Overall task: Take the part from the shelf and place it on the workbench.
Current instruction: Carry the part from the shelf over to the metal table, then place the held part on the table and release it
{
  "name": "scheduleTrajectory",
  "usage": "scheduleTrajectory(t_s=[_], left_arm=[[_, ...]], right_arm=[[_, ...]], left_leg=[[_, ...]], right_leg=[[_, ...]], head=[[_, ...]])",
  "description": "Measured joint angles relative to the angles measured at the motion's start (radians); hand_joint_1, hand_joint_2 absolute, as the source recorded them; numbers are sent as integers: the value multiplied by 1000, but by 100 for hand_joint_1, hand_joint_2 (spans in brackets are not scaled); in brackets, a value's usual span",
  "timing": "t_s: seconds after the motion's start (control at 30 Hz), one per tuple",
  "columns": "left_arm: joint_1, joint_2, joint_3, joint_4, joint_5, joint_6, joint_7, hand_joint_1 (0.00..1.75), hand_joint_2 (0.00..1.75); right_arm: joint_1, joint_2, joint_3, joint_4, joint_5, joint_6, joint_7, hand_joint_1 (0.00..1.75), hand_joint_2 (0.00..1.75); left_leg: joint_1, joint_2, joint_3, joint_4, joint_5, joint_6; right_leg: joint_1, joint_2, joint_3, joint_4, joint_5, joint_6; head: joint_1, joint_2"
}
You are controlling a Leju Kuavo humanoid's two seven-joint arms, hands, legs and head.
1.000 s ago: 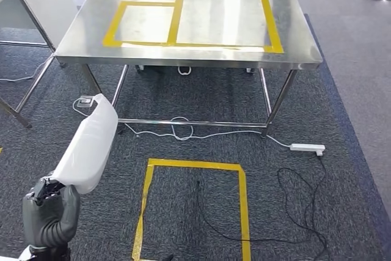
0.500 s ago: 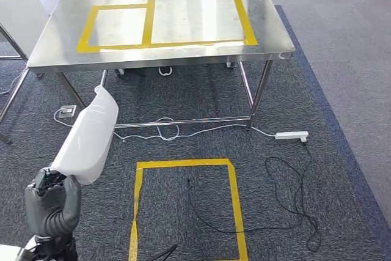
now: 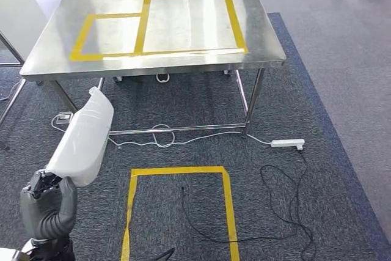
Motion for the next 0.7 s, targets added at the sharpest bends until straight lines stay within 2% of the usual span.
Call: scheduleTrajectory(t_s=[0.03, 0.07, 0.1, 0.17, 0.2, 0.23, 0.27, 0.3, 0.33, 0.37, 0.4, 0.43, 0.47, 0.5, 0.53, 0.57, 0.63, 0.7], left_arm=[[2, -5, 5, -5, 3, -4, 0, 175, 175], [4, -9, 9, -10, 5, -7, -1, 175, 175], [5, -13, 12, -13, 6, -10, -1, 175, 175], [5, -18, 16, -17, 7, -12, -1, 175, 175], [5, -20, 17, -19, 7, -12, -1, 175, 175], [5, -22, 18, -21, 7, -12, -1, 175, 175], [6, -23, 20, -23, 7, -13, -1, 175, 175], [8, -24, 22, -23, 7, -14, -1, 175, 175], [10, -24, 24, -23, 6, -16, -1, 175, 175], [11, -24, 26, -23, 4, -18, -1, 175, 175], [12, -25, 27, -24, 1, -20, -1, 175, 175], [12, -26, 27, -24, -1, -22, 0, 175, 175], [12, -27, 28, -24, -3, -23, 0, 175, 175], [13, -29, 28, -24, -5, -24, 0, 175, 175], [12, -31, 28, -25, -7, -25, 1, 175, 175], [12, -33, 28, -25, -8, -25, 1, 175, 175], [10, -35, 29, -26, -10, -26, 2, 175, 175], [10, -38, 29, -26, -10, -28, 2, 175, 175]], right_arm=[[2, 4, 0, 2, 2, -5, 6, 0, 175], [4, 8, 0, 3, 4, -9, 10, 0, 175], [5, 7, 0, 2, 5, -12, 13, 0, 175], [8, 7, 0, 2, 6, -15, 15, 0, 175], [7, 8, 0, 2, 6, -15, 16, 0, 175], [8, 9, 0, 2, 6, -16, 16, 0, 175], [7, 9, 0, 2, 6, -16, 16, 0, 175], [7, 9, 0, 2, 6, -17, 16, 0, 175], [7, 10, 0, 2, 6, -18, 15, 0, 175], [8, 10, 0, 2, 5, -19, 13, 0, 175], [9, 10, 0, 2, 5, -19, 8, 0, 175], [9, 10, 0, 2, 6, -17, 1, 0, 175], [8, 10, 0, 2, 6, -12, -8, 0, 175], [7, 10, 0, 2, 8, -7, -16, 0, 175], [6, 10, 0, 2, 9, -1, -21, 0, 175], [6, 10, 0, 2, 11, 2, -25, 0, 175], [7, 10, 0, 2, 12, 4, -26, 0, 175], [6, 10, 0, 2, 12, 1, -24, 0, 175]], left_leg=[[-1, 0, -1, 9, -8, -9], [-1, -1, -3, 13, -11, -13], [-1, 0, -2, 12, -13, -15], [0, -8, -11, 36, -30, -14], [-2, -14, -35, 80, -51, -10], [-7, -21, -75, 148, -78, -4], [-14, -26, -128, 230, -103, 2], [-20, -29, -182, 304, -117, 9], [-27, -30, -225, 350, -111, 18], [-33, -32, -250, 360, -83, 28], [-39, -34, -257, 333, -37, 39], [-46, -38, -250, 281, 20, 52], [-53, -44, -238, 226, 64, 63], [-57, -50, -222, 172, 87, 70], [-60, -54, -210, 134, 90, 71], [-61, -57, -202, 113, 79, 69], [-59, -58, -188, 91, 64, 65], [-57, -57, -170, 85, 57, 75]], right_leg=[[1, 4, 2, 0, -14, -12], [3, 9, -2, 9, -25, -33], [6, 11, -5, 18, -33, -52], [11, 15, -3, 23, -46, -74], [14, 17, 2, 22, -50, -82], [16, 18, 8, 19, -54, -89], [20, 21, 13, 17, -57, -94], [24, 24, 18, 15, -62, -99], [29, 28, 26, 15, -68, -102], [33, 33, 36, 15, -75, -105], [36, 38, 48, 14, -83, -106], [38, 43, 59, 14, -92, -106], [41, 47, 69, 14, -101, -102], [43, 52, 74, 13, -110, -97], [44, 55, 75, 10, -116, -91], [45, 56, 78, 10, -117, -84], [43, 51, 88, -1, -117, -72], [43, 33, 84, 25, -133, -61]], head=[[-2, 0], [-5, 0], [-13, 0], [-23, 0], [-27, 0], [-32, 0], [-34, 0], [-36, 0], [-37, 0], [-37, 0], [-38, 0], [-38, 0], [-37, 0], [-38, 0], [-38, 0], [-38, 0], [-38, 0], [-37, 0]])
